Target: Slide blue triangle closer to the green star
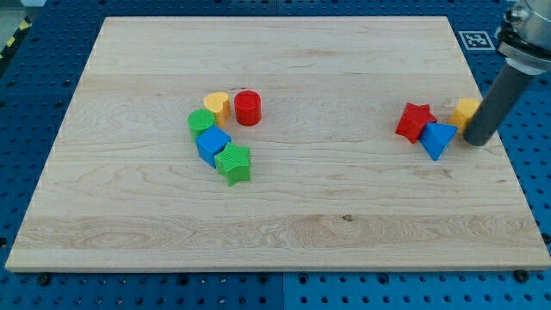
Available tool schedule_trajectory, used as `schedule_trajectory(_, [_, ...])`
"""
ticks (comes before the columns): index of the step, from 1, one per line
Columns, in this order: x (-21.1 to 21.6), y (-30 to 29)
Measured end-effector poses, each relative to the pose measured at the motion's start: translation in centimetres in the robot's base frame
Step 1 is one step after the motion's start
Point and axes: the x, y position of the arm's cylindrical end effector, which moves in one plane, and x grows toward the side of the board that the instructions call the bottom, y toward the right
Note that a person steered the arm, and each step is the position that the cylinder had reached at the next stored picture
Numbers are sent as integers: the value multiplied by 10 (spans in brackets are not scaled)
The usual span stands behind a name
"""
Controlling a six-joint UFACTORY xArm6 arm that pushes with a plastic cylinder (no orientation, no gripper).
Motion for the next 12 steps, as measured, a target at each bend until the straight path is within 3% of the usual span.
schedule_trajectory(2, [32, -110])
schedule_trajectory(4, [31, -49])
schedule_trajectory(5, [62, -50])
schedule_trajectory(6, [68, -86])
schedule_trajectory(8, [26, -161])
schedule_trajectory(11, [-17, -90])
schedule_trajectory(12, [11, -94])
